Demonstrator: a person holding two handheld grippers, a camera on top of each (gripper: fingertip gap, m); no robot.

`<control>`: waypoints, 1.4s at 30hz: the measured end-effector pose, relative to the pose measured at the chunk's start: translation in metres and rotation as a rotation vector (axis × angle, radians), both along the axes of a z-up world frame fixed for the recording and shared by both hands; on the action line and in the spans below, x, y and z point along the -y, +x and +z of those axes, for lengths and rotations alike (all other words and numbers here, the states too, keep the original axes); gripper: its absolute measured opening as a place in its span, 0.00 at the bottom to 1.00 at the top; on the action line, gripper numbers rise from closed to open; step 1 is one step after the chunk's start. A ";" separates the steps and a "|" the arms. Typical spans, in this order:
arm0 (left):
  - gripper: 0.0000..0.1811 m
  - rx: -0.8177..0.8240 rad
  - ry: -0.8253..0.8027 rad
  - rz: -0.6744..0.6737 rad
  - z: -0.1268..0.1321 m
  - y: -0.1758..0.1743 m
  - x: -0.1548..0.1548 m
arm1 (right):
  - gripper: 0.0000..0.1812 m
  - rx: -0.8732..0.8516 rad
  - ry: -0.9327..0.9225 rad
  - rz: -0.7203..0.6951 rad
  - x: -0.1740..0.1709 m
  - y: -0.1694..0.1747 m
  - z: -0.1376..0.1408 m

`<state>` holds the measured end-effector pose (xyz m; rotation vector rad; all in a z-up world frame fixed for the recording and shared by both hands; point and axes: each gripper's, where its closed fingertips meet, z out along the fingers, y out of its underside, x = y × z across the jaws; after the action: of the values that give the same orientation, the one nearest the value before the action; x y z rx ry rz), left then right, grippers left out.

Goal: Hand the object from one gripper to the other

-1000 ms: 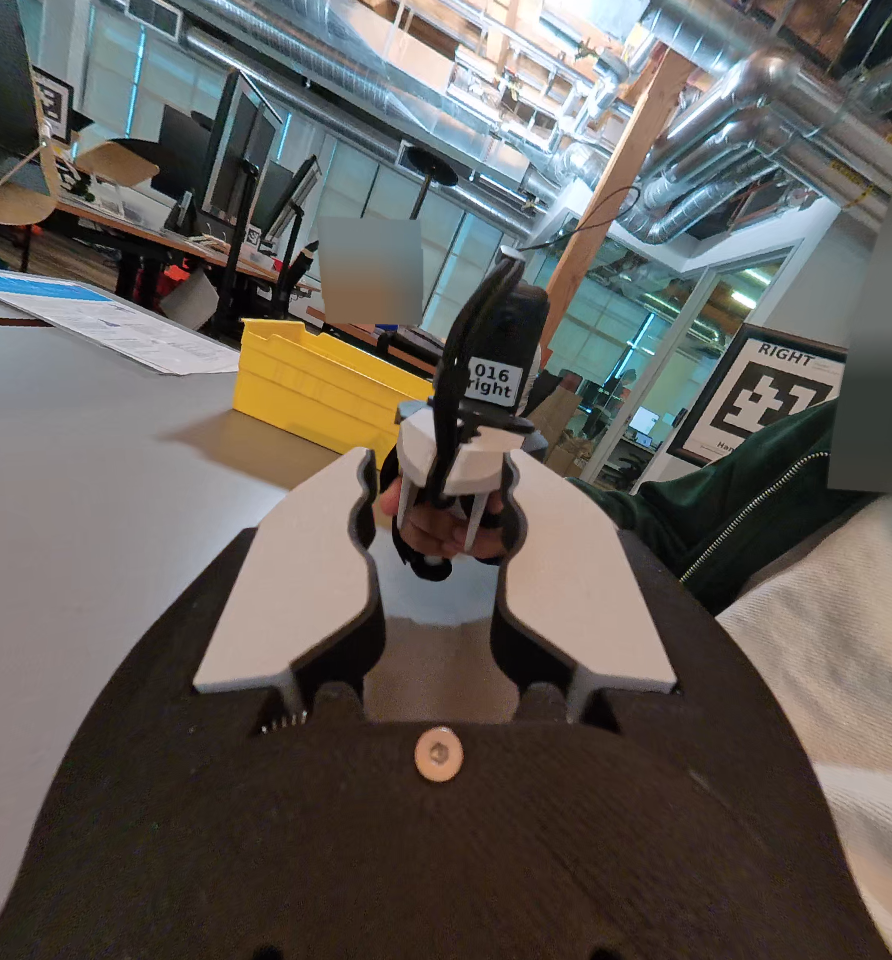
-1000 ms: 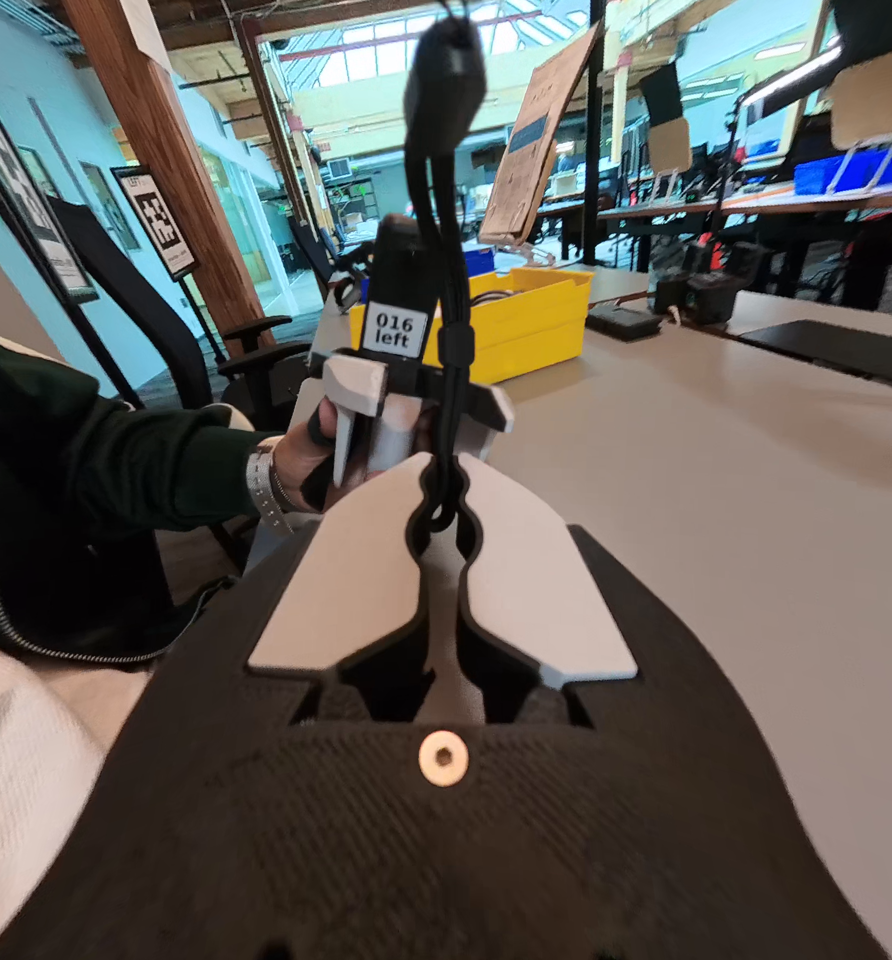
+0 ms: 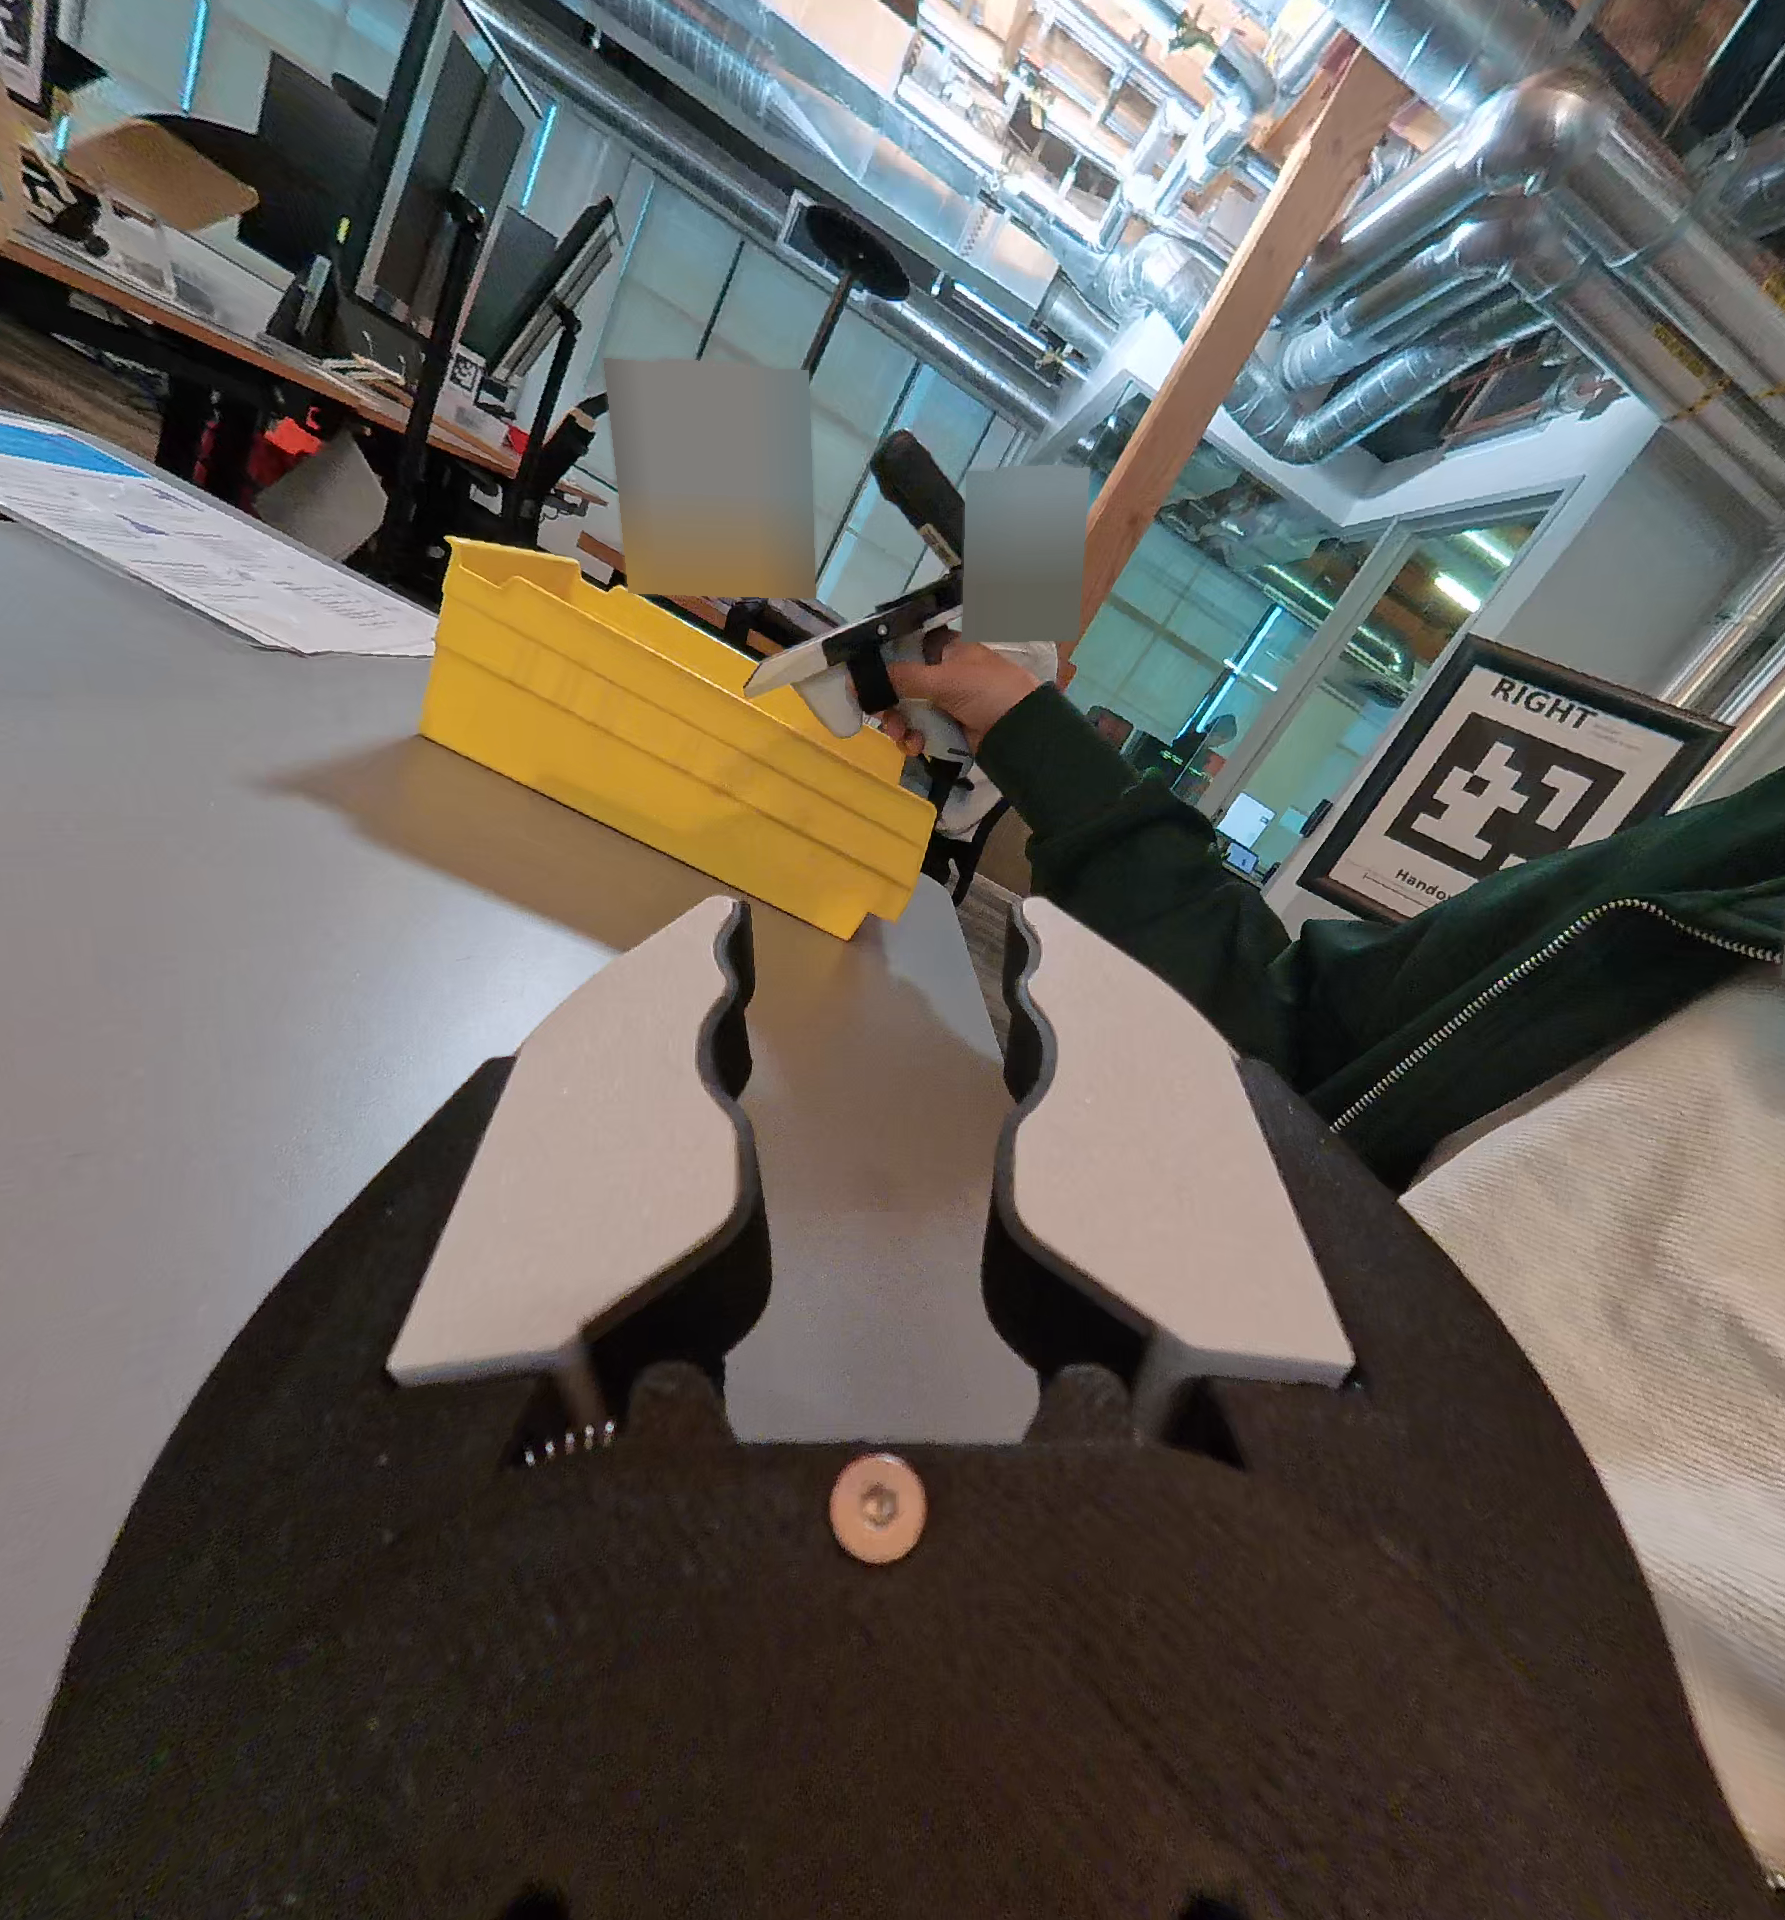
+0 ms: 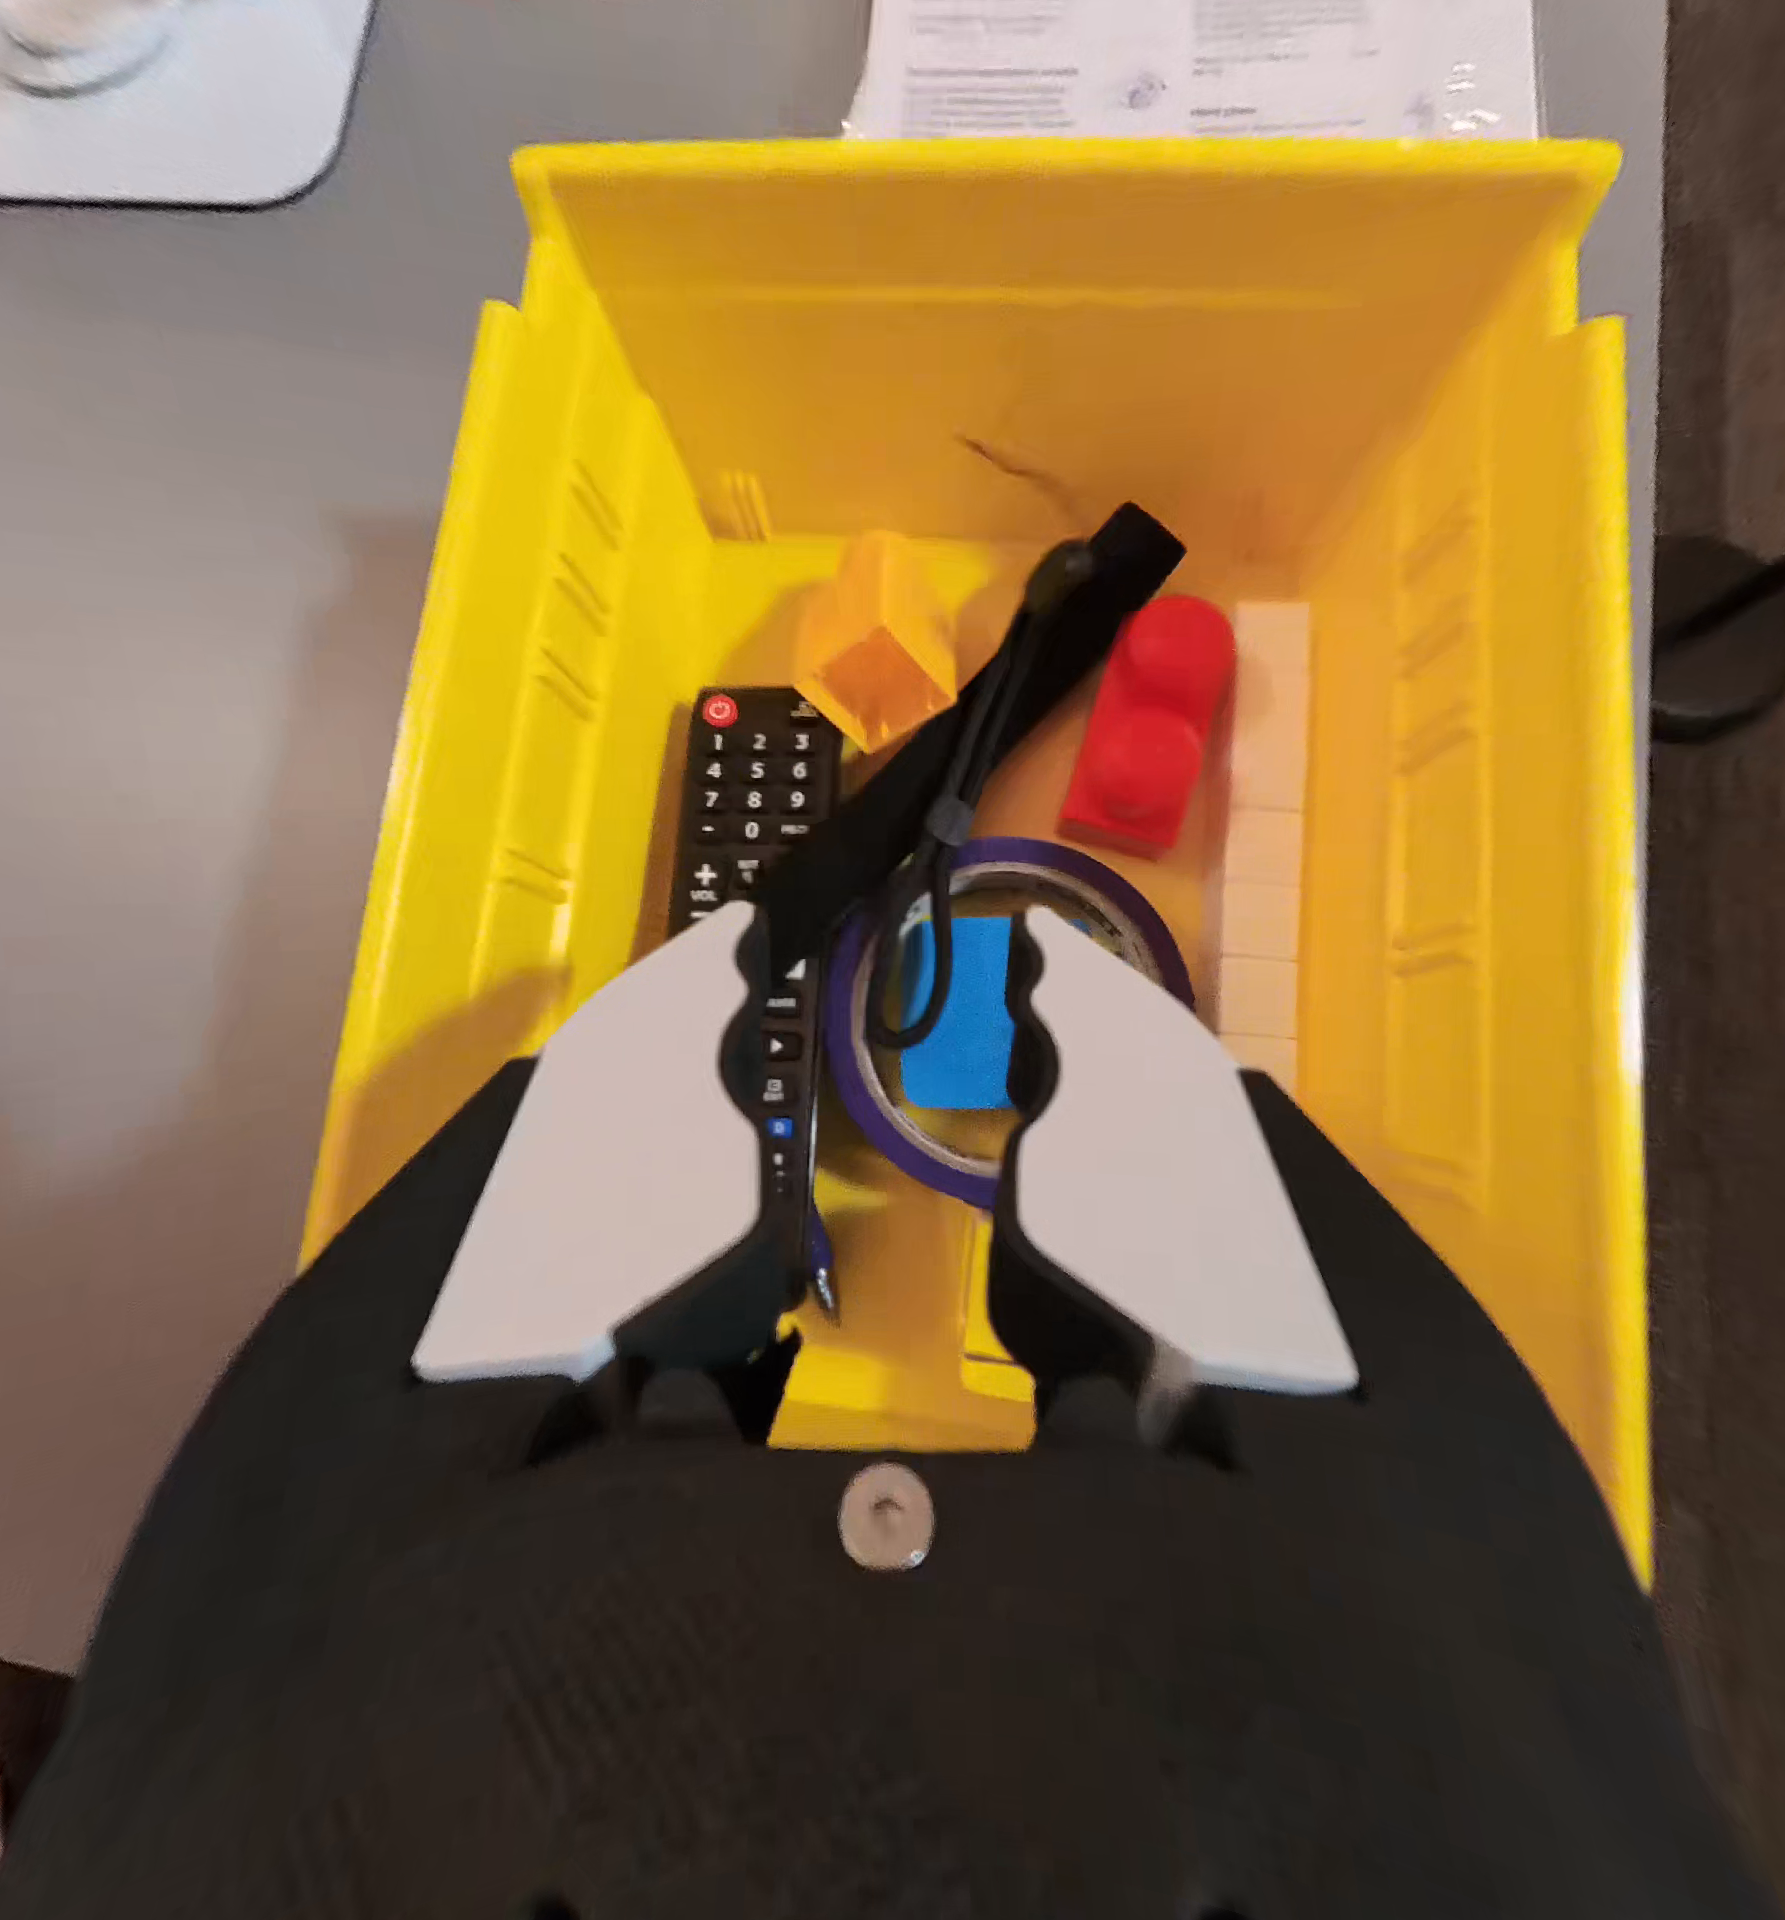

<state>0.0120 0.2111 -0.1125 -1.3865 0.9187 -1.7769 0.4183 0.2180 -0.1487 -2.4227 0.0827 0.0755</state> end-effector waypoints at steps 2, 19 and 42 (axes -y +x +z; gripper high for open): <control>0.25 -0.003 -0.001 -0.003 -0.001 0.001 0.000 | 0.25 0.035 0.013 0.004 -0.003 -0.001 0.003; 0.25 -0.081 0.054 0.020 -0.012 0.000 -0.004 | 0.27 -0.049 0.535 0.797 -0.023 -0.322 0.095; 0.16 -0.360 0.363 0.462 0.060 -0.111 -0.084 | 0.20 -0.058 0.303 0.940 -0.026 -0.398 -0.059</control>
<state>-0.0990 0.2949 -0.0526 -1.5441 0.9500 -0.9824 0.0202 0.2440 -0.2082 -1.9608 -0.9693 0.5352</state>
